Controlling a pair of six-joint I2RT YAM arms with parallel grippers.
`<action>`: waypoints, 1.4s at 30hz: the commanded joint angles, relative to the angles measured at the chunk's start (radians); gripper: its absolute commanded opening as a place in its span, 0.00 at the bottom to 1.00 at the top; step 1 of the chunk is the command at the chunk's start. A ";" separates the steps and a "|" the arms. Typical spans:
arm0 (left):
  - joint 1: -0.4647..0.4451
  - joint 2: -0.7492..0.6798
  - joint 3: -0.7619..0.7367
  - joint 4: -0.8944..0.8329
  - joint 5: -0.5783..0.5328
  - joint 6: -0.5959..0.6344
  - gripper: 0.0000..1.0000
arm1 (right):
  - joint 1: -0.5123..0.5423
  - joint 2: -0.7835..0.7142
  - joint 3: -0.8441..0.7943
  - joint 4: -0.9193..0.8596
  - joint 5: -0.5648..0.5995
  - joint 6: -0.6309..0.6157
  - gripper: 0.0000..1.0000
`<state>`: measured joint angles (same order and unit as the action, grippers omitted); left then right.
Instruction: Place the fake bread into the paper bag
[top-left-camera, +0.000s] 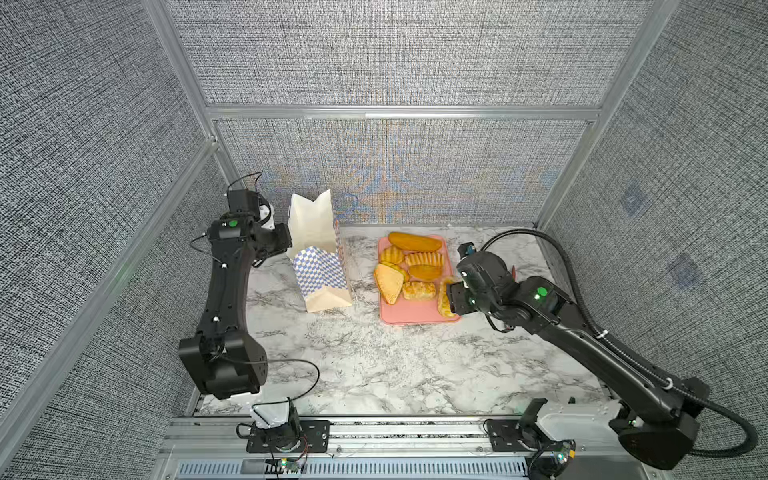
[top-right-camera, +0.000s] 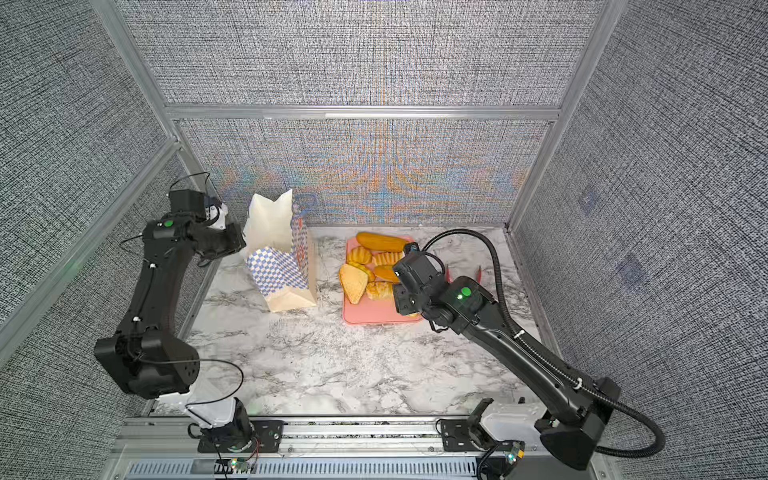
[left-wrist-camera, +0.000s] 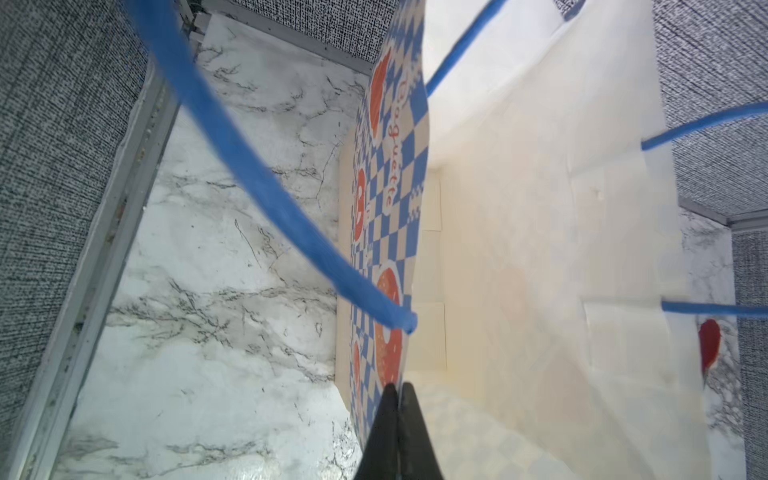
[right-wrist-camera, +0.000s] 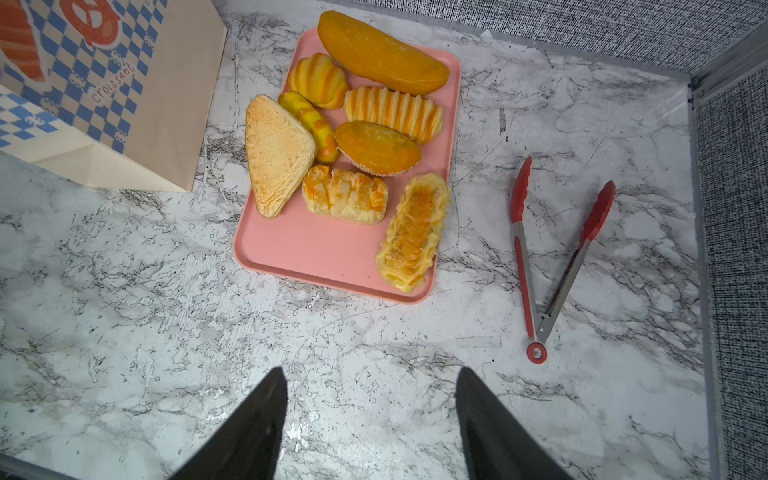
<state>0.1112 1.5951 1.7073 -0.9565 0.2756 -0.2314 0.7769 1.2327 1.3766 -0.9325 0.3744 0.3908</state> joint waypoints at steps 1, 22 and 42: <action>0.000 -0.091 -0.076 0.041 0.030 -0.054 0.00 | -0.004 -0.049 -0.036 0.069 -0.030 -0.060 0.71; -0.001 -0.483 -0.342 0.003 0.114 -0.248 0.00 | -0.053 -0.064 -0.056 0.106 -0.055 -0.043 0.73; -0.001 -0.632 -0.514 -0.011 0.290 -0.286 0.00 | -0.114 -0.036 -0.053 0.145 -0.139 -0.049 0.72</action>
<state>0.1108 0.9668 1.1831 -0.9451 0.5446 -0.5491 0.6659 1.1954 1.3144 -0.8074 0.2531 0.3431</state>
